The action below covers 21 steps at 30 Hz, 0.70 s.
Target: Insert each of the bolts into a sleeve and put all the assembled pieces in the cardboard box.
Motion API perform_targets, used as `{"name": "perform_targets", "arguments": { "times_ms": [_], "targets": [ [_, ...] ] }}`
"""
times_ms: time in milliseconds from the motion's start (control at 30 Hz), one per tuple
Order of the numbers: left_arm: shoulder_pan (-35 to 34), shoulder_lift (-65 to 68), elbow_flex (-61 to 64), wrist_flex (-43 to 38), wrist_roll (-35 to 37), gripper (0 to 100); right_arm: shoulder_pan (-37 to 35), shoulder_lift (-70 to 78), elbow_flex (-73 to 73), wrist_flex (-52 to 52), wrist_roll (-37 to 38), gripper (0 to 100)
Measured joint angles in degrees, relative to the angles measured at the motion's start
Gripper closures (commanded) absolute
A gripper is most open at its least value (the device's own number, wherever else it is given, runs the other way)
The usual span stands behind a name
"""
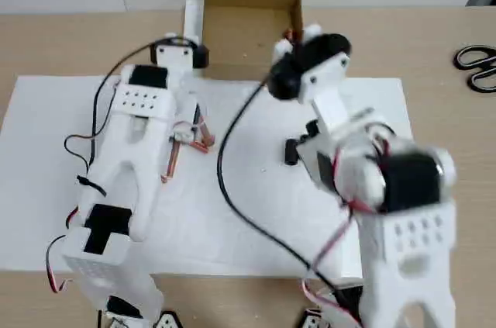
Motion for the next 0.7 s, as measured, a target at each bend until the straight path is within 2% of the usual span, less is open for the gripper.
{"name": "perform_targets", "arguments": {
  "times_ms": [133,333,467,700],
  "targets": [
    [1.23,0.00,-9.93,6.42,0.00,100,0.09,-7.65,6.24,0.00,0.00,99.5],
    [6.24,-1.85,-14.77,7.91,0.09,100,0.00,-16.62,16.70,-1.58,0.00,99.5],
    [10.81,-10.81,-14.07,7.91,2.55,100,0.00,-22.15,24.44,-5.80,-1.32,99.5],
    [13.01,-31.21,-8.44,7.12,7.74,100,0.00,-36.40,40.18,-18.81,-11.60,99.5]
  ]
}}
